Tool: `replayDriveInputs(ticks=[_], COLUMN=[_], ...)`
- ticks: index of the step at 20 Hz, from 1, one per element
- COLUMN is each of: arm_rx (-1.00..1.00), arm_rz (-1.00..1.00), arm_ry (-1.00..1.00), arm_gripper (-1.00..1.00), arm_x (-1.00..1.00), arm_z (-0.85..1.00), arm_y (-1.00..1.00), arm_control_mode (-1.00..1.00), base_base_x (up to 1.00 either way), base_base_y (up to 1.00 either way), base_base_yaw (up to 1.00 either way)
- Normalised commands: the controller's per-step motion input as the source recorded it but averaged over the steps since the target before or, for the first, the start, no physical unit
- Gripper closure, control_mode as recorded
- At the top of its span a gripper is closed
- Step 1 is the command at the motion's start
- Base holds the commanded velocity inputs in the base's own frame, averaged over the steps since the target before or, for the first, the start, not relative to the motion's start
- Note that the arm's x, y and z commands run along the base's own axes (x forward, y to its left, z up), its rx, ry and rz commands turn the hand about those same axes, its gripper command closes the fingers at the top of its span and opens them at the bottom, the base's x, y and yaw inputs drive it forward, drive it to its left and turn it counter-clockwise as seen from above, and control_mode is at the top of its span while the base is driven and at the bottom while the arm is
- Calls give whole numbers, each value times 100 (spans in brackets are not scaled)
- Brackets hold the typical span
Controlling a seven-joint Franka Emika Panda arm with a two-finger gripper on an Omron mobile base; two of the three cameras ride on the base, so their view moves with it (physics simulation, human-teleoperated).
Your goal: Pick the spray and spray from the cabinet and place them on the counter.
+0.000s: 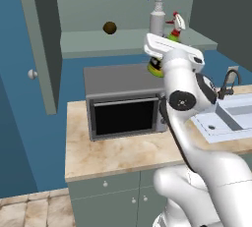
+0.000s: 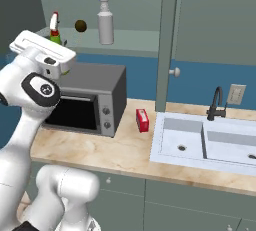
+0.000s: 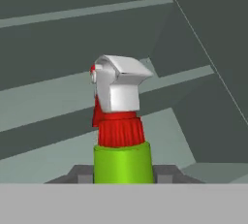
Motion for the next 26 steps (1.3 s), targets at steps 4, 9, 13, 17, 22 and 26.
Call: replayDriveInputs(ticks=[4,9,13,17,22,26], arm_rx=[-5,0,1,5,7,6], arm_rz=[0,0,1,3,3,3], arm_ry=[16,10,1,0,-3,-6], arm_gripper=[100,100,100,100,100,100], arm_x=[-53,-49,-49,-42,-24,-19], arm_z=[-19,-20,-30,-37,-43,-45], arm_y=[0,0,0,2,8,10], arm_control_mode=[-100,-100,-100,-100,-100,-100], base_base_x=[0,0,0,0,0,0], base_base_y=[0,0,0,0,0,0], base_base_yaw=[0,0,0,0,0,0])
